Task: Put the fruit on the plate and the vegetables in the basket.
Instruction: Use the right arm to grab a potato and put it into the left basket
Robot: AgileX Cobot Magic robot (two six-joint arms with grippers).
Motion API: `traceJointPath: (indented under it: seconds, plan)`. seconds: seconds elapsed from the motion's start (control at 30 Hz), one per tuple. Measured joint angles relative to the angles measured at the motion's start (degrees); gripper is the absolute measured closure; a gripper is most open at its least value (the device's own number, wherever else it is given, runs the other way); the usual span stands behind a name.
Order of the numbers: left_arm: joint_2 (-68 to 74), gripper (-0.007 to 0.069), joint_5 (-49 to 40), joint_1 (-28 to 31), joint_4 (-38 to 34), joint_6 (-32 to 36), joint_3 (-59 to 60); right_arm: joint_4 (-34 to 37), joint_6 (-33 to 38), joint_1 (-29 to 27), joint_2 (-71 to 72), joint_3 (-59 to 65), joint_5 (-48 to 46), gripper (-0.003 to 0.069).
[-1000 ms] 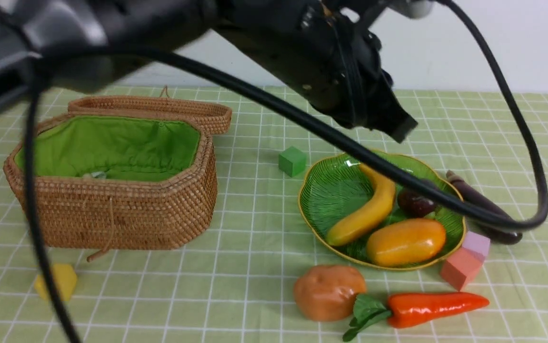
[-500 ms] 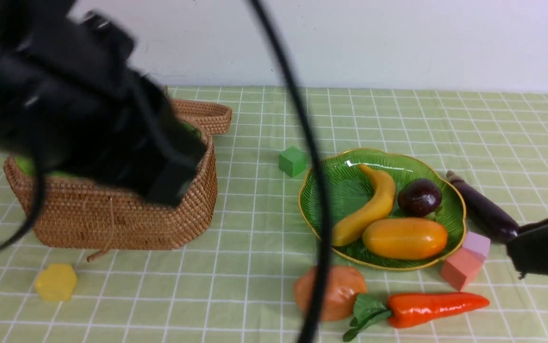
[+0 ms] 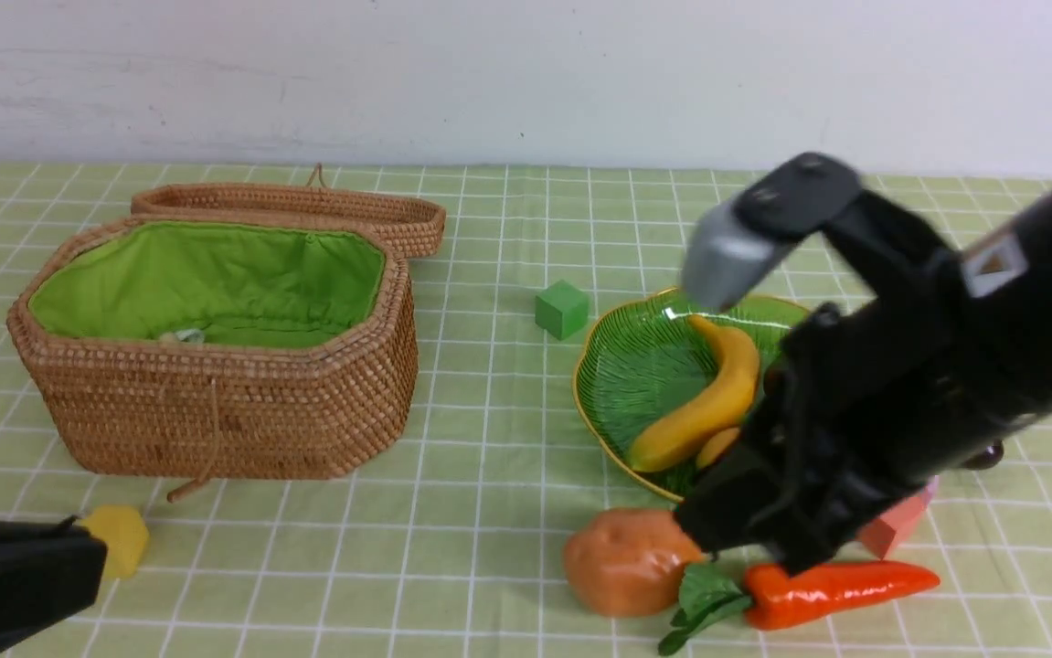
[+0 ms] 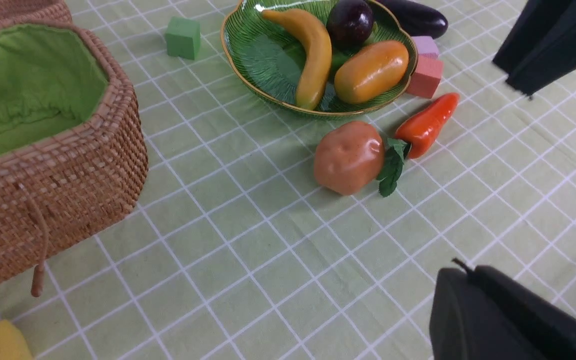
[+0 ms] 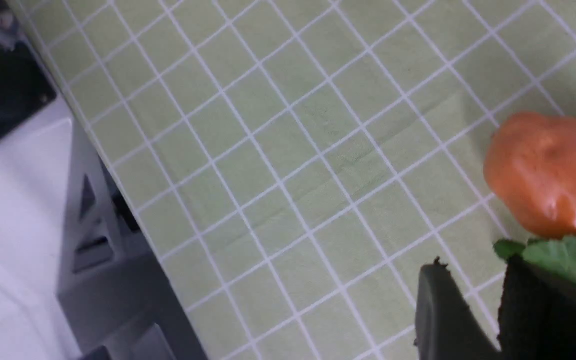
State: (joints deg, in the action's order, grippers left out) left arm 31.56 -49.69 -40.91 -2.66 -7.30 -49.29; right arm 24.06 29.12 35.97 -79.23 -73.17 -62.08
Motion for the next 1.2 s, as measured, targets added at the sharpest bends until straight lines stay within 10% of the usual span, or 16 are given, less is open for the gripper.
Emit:
traceJointPath:
  seconds: [0.57, 1.2]
  plan:
    - [-3.47, 0.0638, -0.67, 0.0, 0.11, 0.0, 0.06, -24.06, 18.32, 7.58, -20.68, -1.25, 12.97, 0.006]
    - [-3.47, 0.0638, -2.99, 0.0, 0.17, 0.0, 0.06, -34.44, 20.45, 7.04, -30.19, -2.39, 16.89, 0.0047]
